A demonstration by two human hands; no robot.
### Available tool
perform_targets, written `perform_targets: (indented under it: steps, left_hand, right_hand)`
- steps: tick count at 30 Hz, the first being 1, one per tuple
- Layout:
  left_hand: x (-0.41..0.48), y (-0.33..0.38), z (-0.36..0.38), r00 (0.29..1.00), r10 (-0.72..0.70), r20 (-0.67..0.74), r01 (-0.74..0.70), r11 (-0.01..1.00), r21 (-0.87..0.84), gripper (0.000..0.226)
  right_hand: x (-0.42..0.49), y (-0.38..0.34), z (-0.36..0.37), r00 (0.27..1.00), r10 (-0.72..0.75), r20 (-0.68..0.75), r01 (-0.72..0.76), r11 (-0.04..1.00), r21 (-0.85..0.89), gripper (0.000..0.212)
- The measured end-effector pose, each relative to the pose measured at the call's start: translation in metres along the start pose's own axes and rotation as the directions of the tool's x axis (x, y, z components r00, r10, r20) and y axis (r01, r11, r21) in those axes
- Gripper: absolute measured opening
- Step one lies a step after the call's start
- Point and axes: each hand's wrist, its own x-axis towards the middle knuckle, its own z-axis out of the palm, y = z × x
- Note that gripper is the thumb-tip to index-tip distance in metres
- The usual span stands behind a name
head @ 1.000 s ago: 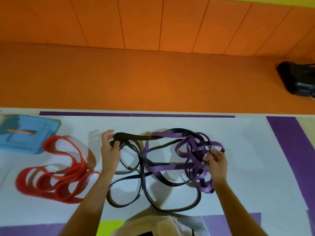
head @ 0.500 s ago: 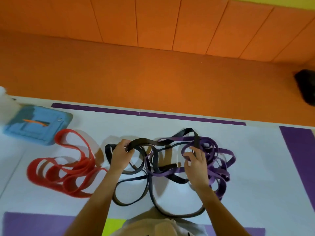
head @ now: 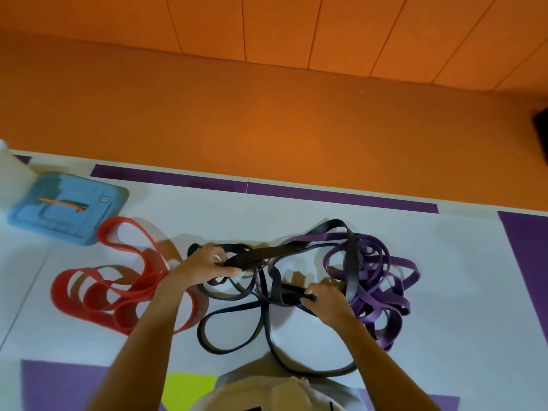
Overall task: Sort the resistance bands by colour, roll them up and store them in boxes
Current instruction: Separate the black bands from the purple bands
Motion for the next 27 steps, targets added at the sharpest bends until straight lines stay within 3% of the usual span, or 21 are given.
perform_targets:
  steps: [5,7,9,11,13,16,21,24,27]
  left_hand:
    - [0.006,-0.003,0.004,0.993,-0.016,-0.118,0.01,0.999,-0.048,0.044]
    - [0.009,-0.004,0.007,0.991,-0.029,-0.13,0.022,0.998,-0.062,0.048]
    - [0.01,-0.006,0.013,0.987,-0.015,-0.16,0.004,0.998,-0.068,0.051]
    - [0.01,-0.006,0.02,0.973,0.01,-0.231,-0.024,0.998,-0.057,0.05]
    - [0.008,-0.004,0.028,0.94,0.024,-0.34,-0.043,0.998,-0.047,0.042]
    - [0.004,-0.002,0.036,0.88,0.041,-0.472,-0.083,0.994,-0.068,0.032]
    - [-0.001,-0.003,0.035,0.881,-0.084,-0.466,-0.06,0.956,-0.287,0.04]
    - [-0.002,-0.003,0.038,0.895,-0.184,-0.406,-0.007,0.905,-0.425,0.032]
    - [-0.005,0.0,0.046,0.873,-0.215,-0.438,0.022,0.914,-0.405,0.027]
  right_hand:
    - [-0.004,0.004,0.003,1.0,0.028,0.014,-0.029,0.996,0.082,0.027]
    - [-0.007,0.004,0.005,0.985,-0.029,-0.17,0.038,0.998,0.054,0.017]
    - [-0.011,0.006,0.004,0.896,-0.096,-0.434,0.062,0.994,-0.091,0.009]
    - [-0.014,0.008,-0.003,0.82,-0.045,-0.571,-0.024,0.993,-0.112,0.021]
    - [-0.016,0.015,-0.01,0.825,0.155,-0.543,-0.174,0.985,0.017,0.031]
    - [-0.021,0.031,-0.016,0.855,0.378,-0.356,-0.344,0.926,0.157,0.04]
    - [-0.028,0.046,-0.024,0.863,0.358,-0.355,-0.292,0.929,0.226,0.04]
    - [-0.034,0.047,-0.025,0.873,0.309,-0.376,-0.207,0.935,0.288,0.039]
    - [-0.042,0.046,-0.024,0.883,0.248,-0.398,-0.111,0.935,0.337,0.036]
